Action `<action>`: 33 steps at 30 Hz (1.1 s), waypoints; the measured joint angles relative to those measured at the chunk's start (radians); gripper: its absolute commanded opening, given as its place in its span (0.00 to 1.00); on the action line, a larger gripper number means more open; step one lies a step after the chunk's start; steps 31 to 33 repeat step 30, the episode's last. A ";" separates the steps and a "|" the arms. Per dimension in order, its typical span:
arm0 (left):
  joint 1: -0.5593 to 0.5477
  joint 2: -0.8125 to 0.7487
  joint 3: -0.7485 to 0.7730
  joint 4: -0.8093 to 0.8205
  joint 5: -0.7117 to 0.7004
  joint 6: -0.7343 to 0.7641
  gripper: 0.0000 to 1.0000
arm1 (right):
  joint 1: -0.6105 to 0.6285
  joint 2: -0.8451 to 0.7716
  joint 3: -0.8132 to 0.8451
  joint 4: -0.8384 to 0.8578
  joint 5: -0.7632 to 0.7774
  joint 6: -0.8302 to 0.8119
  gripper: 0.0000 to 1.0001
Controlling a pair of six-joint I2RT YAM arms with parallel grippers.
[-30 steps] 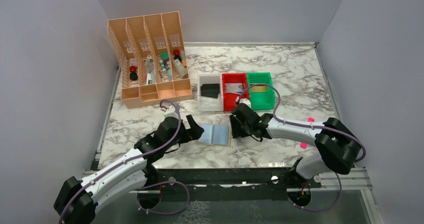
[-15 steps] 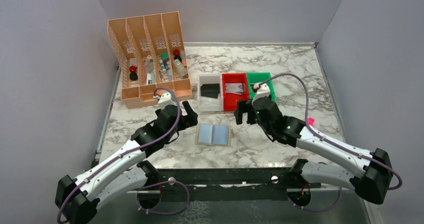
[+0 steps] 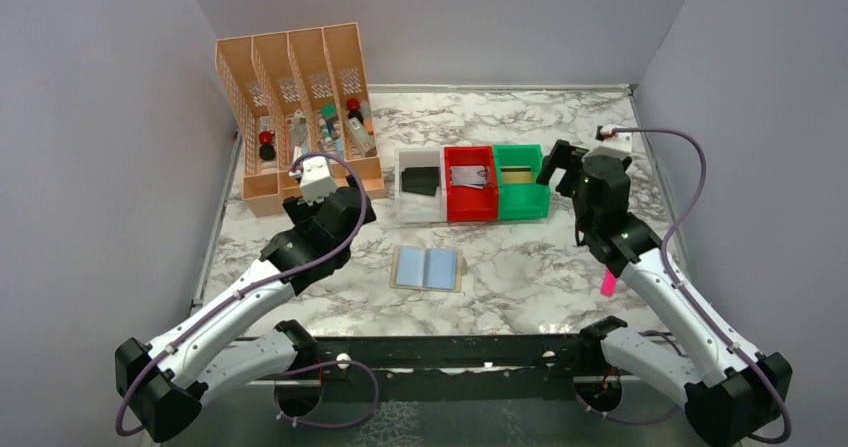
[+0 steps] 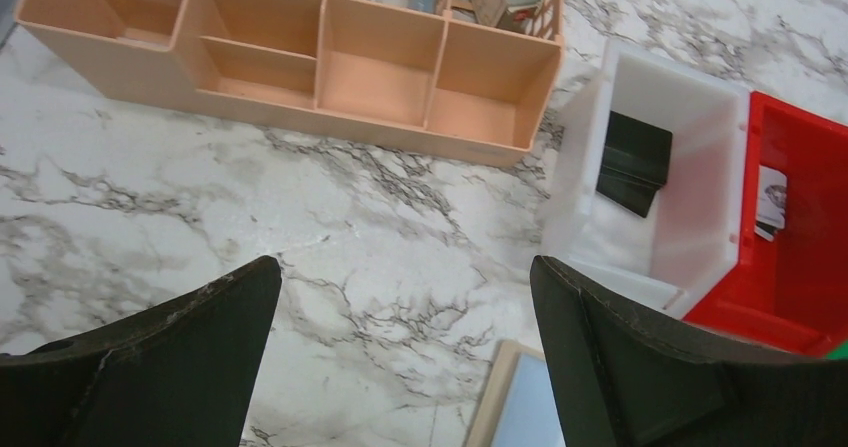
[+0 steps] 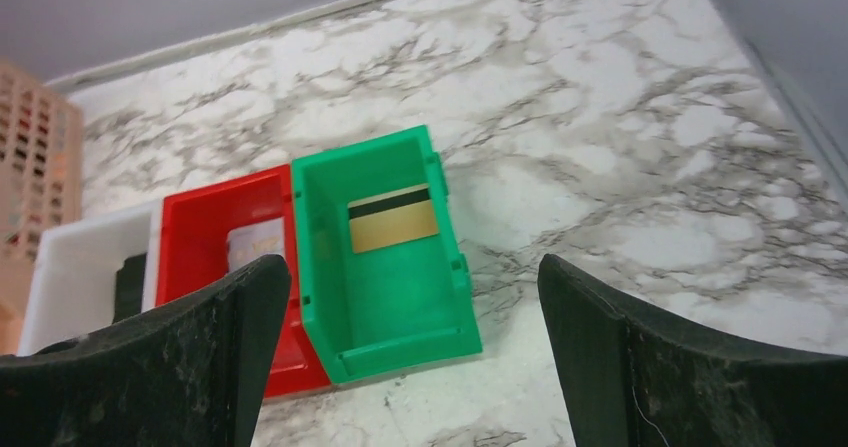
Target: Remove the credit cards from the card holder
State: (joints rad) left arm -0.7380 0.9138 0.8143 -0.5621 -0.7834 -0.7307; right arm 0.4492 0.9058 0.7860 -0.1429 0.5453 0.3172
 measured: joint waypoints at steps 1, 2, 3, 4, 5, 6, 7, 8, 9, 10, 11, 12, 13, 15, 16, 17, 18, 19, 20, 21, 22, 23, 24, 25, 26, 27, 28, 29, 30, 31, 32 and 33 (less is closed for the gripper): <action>0.000 0.000 0.003 -0.011 -0.021 -0.001 0.99 | -0.031 0.016 0.014 -0.010 -0.035 -0.004 1.00; 0.000 0.000 0.005 -0.024 -0.043 -0.002 0.99 | -0.048 0.029 0.026 -0.017 -0.079 -0.010 1.00; 0.000 -0.001 0.008 -0.035 -0.065 -0.006 0.99 | -0.056 0.037 0.037 -0.020 -0.130 -0.017 1.00; 0.000 -0.002 0.009 -0.044 -0.085 -0.008 0.99 | -0.058 0.042 0.047 -0.025 -0.187 -0.023 1.00; 0.000 -0.005 0.009 -0.053 -0.099 -0.009 0.99 | -0.058 0.043 0.052 -0.026 -0.244 -0.029 1.00; 0.000 -0.008 0.009 -0.061 -0.109 -0.010 0.99 | -0.058 0.040 0.056 -0.026 -0.302 -0.036 1.00; 0.000 -0.011 0.009 -0.068 -0.120 -0.010 0.99 | -0.057 0.035 0.056 -0.025 -0.342 -0.046 1.00; 0.000 -0.013 0.009 -0.071 -0.124 -0.010 0.99 | -0.056 0.030 0.056 -0.025 -0.369 -0.054 1.00; 0.001 -0.016 0.009 -0.072 -0.127 -0.010 0.99 | -0.056 0.026 0.056 -0.026 -0.383 -0.061 1.00; 0.001 -0.019 0.009 -0.073 -0.128 -0.010 0.99 | -0.057 0.022 0.056 -0.027 -0.388 -0.065 1.00; 0.001 -0.021 0.009 -0.074 -0.128 -0.010 0.99 | -0.057 0.019 0.056 -0.030 -0.387 -0.066 1.00; 0.001 -0.024 0.009 -0.075 -0.127 -0.010 0.99 | -0.057 0.018 0.056 -0.032 -0.386 -0.066 1.00; 0.001 -0.026 0.009 -0.076 -0.128 -0.010 0.99 | -0.057 0.018 0.056 -0.032 -0.386 -0.067 1.00; 0.001 -0.030 0.009 -0.076 -0.127 -0.010 0.99 | -0.057 0.021 0.056 -0.033 -0.388 -0.066 1.00; 0.001 -0.032 0.009 -0.076 -0.128 -0.010 0.99 | -0.057 0.023 0.056 -0.033 -0.392 -0.066 1.00; 0.001 -0.034 0.009 -0.076 -0.127 -0.010 0.99 | -0.057 0.026 0.056 -0.033 -0.398 -0.066 1.00; 0.001 -0.037 0.009 -0.076 -0.127 -0.010 0.99 | -0.057 0.030 0.056 -0.033 -0.404 -0.066 1.00; 0.001 -0.040 0.009 -0.076 -0.127 -0.010 0.99 | -0.057 0.034 0.056 -0.033 -0.406 -0.066 1.00; 0.001 -0.043 0.009 -0.076 -0.127 -0.010 0.99 | -0.057 0.038 0.056 -0.033 -0.408 -0.066 1.00; 0.001 -0.048 0.009 -0.076 -0.127 -0.010 0.99 | -0.057 0.042 0.056 -0.033 -0.409 -0.066 1.00; 0.001 -0.052 0.009 -0.076 -0.127 -0.010 0.99 | -0.057 0.043 0.056 -0.033 -0.409 -0.065 1.00; 0.001 -0.057 0.009 -0.076 -0.127 -0.010 0.99 | -0.057 0.044 0.056 -0.033 -0.409 -0.065 1.00; 0.001 -0.062 0.009 -0.076 -0.127 -0.010 0.99 | -0.057 0.044 0.056 -0.033 -0.409 -0.065 1.00; 0.001 -0.067 0.008 -0.076 -0.127 -0.010 0.99 | -0.057 0.044 0.056 -0.033 -0.409 -0.065 1.00; 0.001 -0.072 0.008 -0.076 -0.127 -0.010 0.99 | -0.057 0.044 0.056 -0.033 -0.409 -0.065 1.00; 0.001 -0.076 0.008 -0.076 -0.127 -0.010 0.99 | -0.057 0.044 0.056 -0.033 -0.408 -0.064 1.00; 0.001 -0.080 0.008 -0.076 -0.127 -0.010 0.99 | -0.057 0.044 0.056 -0.033 -0.409 -0.064 1.00; 0.001 -0.082 0.008 -0.076 -0.127 -0.010 0.99 | -0.057 0.044 0.056 -0.033 -0.408 -0.064 1.00; 0.001 -0.084 0.008 -0.076 -0.126 -0.010 0.99 | -0.057 0.044 0.056 -0.033 -0.408 -0.064 1.00; 0.001 -0.084 0.008 -0.076 -0.126 -0.010 0.99 | -0.057 0.044 0.056 -0.033 -0.408 -0.064 1.00; 0.001 -0.084 0.008 -0.076 -0.126 -0.010 0.99 | -0.057 0.044 0.056 -0.033 -0.408 -0.064 1.00; 0.001 -0.084 0.008 -0.076 -0.126 -0.010 0.99 | -0.057 0.044 0.056 -0.033 -0.408 -0.064 1.00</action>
